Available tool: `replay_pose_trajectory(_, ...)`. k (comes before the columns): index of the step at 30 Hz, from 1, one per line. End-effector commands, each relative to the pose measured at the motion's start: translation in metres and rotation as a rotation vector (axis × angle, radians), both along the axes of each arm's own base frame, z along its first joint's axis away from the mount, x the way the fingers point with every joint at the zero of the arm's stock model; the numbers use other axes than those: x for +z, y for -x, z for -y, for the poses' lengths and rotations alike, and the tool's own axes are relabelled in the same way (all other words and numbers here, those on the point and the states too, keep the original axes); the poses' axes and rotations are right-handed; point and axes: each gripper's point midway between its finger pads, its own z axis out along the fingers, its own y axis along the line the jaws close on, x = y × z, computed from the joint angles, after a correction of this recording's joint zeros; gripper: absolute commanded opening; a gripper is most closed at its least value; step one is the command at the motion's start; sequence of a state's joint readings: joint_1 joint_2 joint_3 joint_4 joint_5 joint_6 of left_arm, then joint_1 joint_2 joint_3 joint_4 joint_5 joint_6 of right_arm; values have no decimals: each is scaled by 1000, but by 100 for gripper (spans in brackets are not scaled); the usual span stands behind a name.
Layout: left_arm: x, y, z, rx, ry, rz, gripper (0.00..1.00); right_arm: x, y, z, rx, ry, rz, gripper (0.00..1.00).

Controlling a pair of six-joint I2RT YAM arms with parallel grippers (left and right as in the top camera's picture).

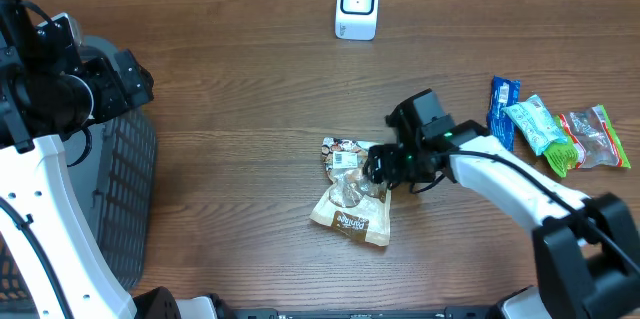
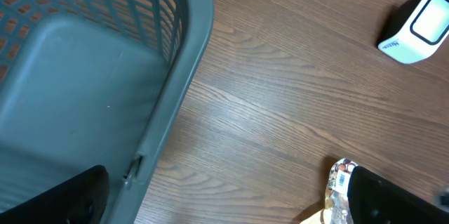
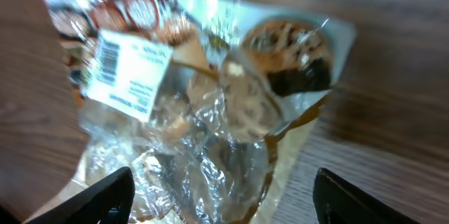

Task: Scan the item barcode

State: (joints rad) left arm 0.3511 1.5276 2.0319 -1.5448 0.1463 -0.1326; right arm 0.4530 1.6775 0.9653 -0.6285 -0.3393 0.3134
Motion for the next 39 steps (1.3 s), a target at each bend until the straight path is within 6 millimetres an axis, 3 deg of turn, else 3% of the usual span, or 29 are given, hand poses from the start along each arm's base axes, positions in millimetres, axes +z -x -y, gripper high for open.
replay_pose_trajectory(1,9,1,3,6,6,30,100,-16,11,-4,24,15,-51,83)
replay_pose_trajectory(7,9,1,3,6,5,30,100,-41,25,-1,43,89,-119,83)
replay_pose_trajectory(10,9,1,3,6,6,30,100,-45,29,2,47,108,-133,78)
replay_pose_trajectory(11,9,1,3,6,6,30,100,-45,29,3,47,120,-130,74)
replay_pose_trajectory(15,9,1,3,6,5,30,99,-46,30,1,57,131,-120,45)
replay_pose_trajectory(19,9,1,3,6,5,30,100,-46,29,2,57,137,-112,39)
replay_pose_trajectory(24,9,1,3,6,5,30,100,-44,23,1,55,135,-95,12)
replay_pose_trajectory(30,9,1,3,6,5,30,100,-14,2,-4,30,73,-87,4)
replay_pose_trajectory(39,9,1,3,6,5,30,99,72,-18,-40,173,-203,9,4)
